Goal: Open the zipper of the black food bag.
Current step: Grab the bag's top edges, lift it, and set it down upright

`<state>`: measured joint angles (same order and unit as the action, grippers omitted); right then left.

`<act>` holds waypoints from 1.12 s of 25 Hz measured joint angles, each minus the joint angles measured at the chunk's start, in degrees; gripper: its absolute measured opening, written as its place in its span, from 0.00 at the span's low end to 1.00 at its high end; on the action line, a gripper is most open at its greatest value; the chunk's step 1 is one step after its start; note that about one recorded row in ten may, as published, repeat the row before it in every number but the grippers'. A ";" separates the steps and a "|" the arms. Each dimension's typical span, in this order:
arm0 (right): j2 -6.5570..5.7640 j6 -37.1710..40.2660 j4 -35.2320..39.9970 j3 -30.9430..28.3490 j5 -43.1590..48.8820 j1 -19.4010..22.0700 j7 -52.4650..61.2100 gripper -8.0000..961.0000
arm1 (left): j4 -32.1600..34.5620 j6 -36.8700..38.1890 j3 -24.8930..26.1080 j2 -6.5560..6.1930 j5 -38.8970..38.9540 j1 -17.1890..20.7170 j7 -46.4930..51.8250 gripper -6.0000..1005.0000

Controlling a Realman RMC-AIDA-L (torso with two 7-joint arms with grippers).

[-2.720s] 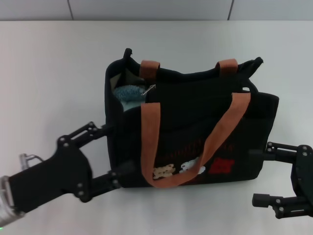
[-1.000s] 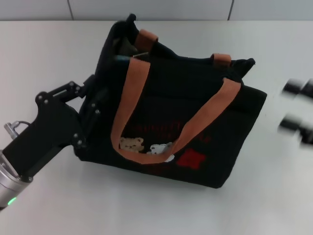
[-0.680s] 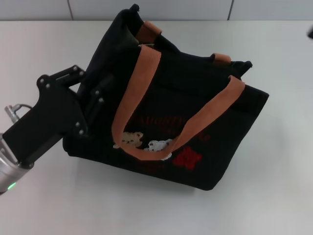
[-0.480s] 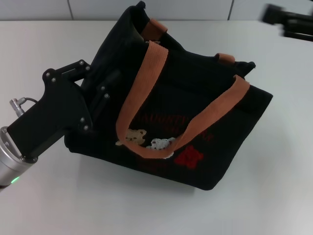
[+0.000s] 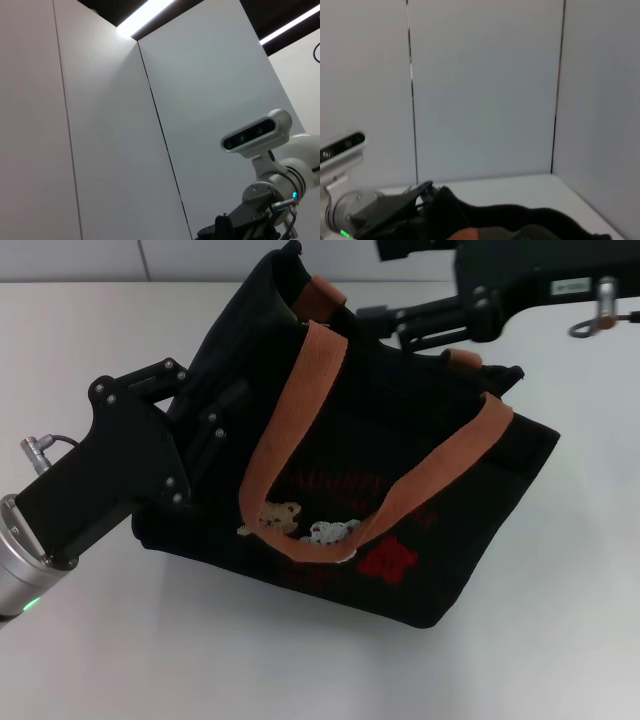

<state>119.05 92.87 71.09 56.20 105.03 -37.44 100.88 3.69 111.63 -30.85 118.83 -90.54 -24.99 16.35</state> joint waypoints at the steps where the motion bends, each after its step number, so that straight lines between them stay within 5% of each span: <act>1: 0.01 -0.34 0.42 0.79 0.60 -0.26 0.50 0.81 | 0.00 0.00 0.00 0.00 0.00 0.00 0.00 0.21; 15: 0.15 -4.18 6.86 9.12 5.71 -2.75 5.80 0.80 | 0.09 0.02 -0.07 -0.09 0.01 -0.22 0.00 0.21; 20: 0.05 -4.39 7.30 8.95 6.45 -3.17 6.47 0.59 | 0.47 0.09 -0.15 -0.09 0.01 -0.38 0.03 0.21; 28: 0.09 -3.82 8.69 9.27 8.65 -3.16 7.46 0.52 | 0.73 0.13 -0.46 -0.09 0.01 -0.69 0.17 0.21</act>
<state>119.14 89.04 79.78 65.48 113.68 -40.60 108.33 4.42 111.77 -31.32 118.74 -90.53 -25.68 16.51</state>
